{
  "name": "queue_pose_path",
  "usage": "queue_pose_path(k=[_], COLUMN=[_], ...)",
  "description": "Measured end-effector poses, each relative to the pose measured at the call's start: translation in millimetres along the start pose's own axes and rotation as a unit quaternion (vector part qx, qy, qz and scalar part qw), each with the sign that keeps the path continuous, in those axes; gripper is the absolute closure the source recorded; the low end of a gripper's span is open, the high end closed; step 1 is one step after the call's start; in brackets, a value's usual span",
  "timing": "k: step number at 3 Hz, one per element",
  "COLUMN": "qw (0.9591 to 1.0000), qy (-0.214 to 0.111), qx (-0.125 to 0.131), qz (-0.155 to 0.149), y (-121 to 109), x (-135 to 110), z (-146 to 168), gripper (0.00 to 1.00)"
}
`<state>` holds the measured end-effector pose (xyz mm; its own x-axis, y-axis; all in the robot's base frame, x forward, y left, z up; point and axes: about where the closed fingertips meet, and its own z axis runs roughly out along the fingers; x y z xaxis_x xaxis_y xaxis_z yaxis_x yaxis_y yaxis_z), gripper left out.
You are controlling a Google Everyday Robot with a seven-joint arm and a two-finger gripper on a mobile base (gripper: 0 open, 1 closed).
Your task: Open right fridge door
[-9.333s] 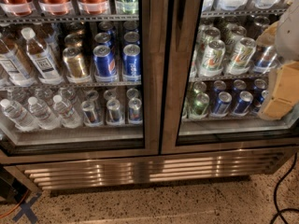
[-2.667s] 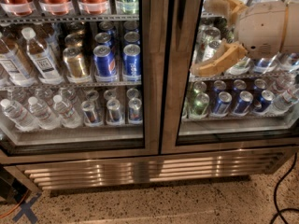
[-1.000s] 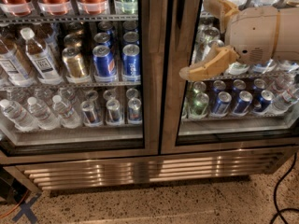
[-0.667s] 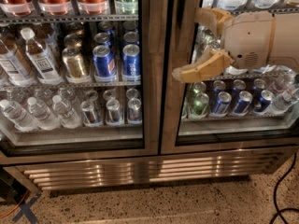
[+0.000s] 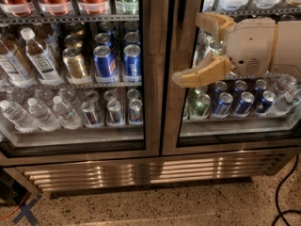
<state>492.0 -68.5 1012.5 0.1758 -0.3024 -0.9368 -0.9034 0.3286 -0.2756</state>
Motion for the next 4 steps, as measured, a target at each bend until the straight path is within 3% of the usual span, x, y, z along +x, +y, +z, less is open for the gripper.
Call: queue_pose_path(k=[2,3,4], qw=[0.9992,0.9989,0.9989], qy=[0.010,0.006,0.006], qx=[-0.015,-0.025,-0.025], qz=[-0.035,-0.038,-0.038], y=[-37,-50,-46], x=[-3,-3,-3], z=[-1,5,3], gripper=[0.14,0.14,0.15])
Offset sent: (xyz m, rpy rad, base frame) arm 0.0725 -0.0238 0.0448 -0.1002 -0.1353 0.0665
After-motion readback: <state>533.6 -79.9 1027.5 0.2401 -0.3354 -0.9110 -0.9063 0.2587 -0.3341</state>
